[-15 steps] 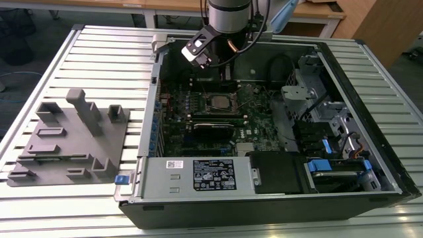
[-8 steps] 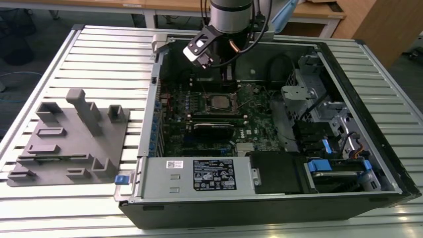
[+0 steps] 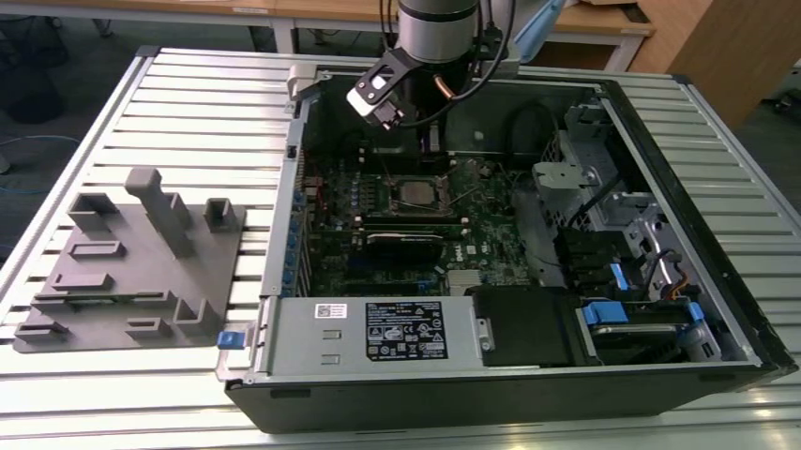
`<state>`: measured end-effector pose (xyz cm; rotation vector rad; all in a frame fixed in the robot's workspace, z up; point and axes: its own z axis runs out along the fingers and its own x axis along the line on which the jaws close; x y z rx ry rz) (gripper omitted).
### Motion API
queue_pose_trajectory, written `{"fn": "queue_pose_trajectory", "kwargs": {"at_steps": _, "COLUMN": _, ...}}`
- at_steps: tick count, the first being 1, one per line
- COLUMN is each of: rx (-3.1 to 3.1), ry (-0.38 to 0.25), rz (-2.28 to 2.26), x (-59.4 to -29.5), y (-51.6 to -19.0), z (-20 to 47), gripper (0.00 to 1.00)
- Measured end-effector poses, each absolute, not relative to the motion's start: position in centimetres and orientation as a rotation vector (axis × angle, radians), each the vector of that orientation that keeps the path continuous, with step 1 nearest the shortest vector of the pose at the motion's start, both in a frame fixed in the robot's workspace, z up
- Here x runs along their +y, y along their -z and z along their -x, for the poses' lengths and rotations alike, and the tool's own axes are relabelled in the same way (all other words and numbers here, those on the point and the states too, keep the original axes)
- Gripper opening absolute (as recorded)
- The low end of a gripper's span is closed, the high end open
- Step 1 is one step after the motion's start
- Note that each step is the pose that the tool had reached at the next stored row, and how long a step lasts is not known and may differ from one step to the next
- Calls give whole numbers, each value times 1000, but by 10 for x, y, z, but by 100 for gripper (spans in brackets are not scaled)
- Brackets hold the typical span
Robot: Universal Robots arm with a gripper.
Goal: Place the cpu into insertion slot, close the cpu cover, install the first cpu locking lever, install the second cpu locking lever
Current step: 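Close the cpu cover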
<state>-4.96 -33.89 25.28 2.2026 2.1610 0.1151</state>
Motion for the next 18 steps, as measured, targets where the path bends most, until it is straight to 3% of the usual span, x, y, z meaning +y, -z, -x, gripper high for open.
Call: {"fn": "queue_pose_trajectory", "kwargs": {"at_steps": 18, "rx": 2163, "ry": -110, "rz": -2206, "x": -339, "y": -256, "z": 38, "gripper": 11}}
